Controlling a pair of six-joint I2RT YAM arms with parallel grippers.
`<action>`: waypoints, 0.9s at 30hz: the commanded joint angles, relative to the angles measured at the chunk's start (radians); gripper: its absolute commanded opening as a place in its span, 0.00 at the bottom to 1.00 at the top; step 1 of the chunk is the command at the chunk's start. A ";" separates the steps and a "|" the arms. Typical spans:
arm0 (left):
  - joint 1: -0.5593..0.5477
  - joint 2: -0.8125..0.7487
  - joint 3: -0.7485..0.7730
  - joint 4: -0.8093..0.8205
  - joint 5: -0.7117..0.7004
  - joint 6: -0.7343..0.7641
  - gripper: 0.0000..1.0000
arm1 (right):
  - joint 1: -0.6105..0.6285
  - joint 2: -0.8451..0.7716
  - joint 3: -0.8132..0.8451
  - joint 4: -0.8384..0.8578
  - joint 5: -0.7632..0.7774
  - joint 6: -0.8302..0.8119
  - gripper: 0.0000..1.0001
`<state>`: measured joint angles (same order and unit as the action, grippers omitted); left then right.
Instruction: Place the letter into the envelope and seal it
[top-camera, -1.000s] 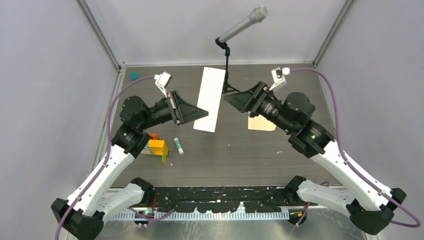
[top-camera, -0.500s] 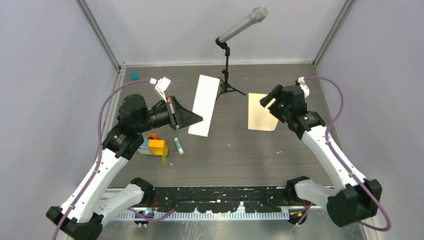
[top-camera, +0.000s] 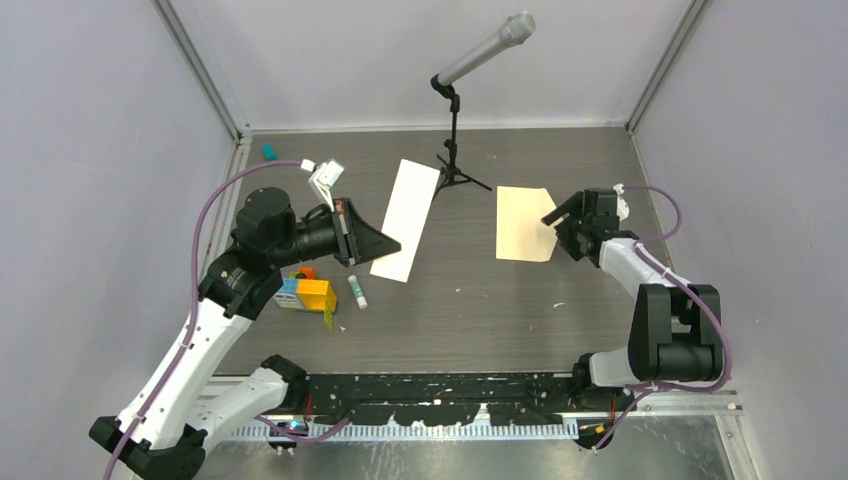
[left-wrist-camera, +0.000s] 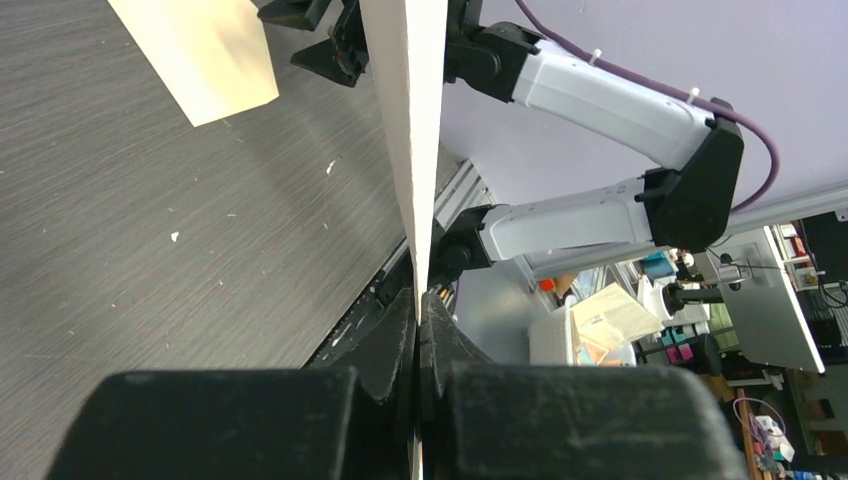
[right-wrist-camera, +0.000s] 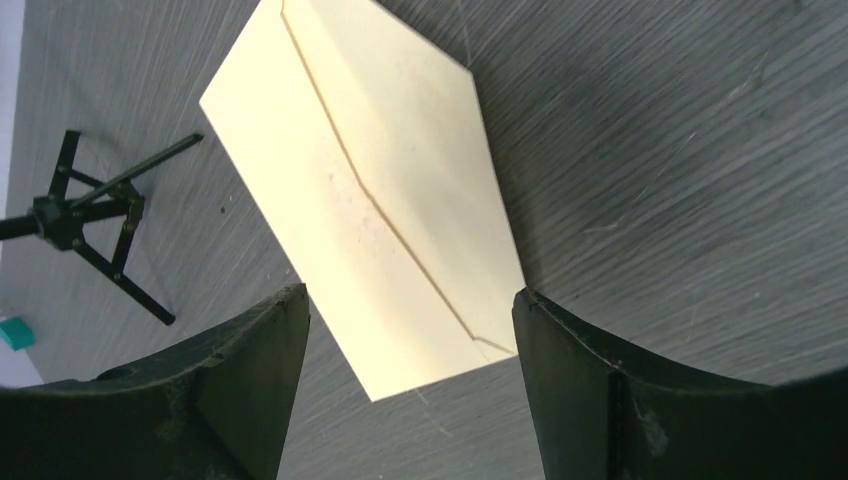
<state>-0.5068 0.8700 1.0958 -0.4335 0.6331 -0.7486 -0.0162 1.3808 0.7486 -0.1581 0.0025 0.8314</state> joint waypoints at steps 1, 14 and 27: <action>-0.002 -0.011 0.026 -0.005 0.040 0.031 0.00 | -0.037 0.037 -0.017 0.196 -0.023 0.028 0.78; -0.002 0.003 0.044 -0.010 0.067 0.032 0.00 | -0.088 0.194 -0.077 0.450 -0.044 -0.003 0.75; -0.002 -0.002 0.020 0.018 0.070 -0.002 0.00 | -0.102 0.318 -0.021 0.526 -0.137 0.014 0.62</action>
<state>-0.5068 0.8776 1.0962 -0.4465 0.6785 -0.7334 -0.1139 1.6825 0.7017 0.3439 -0.1074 0.8452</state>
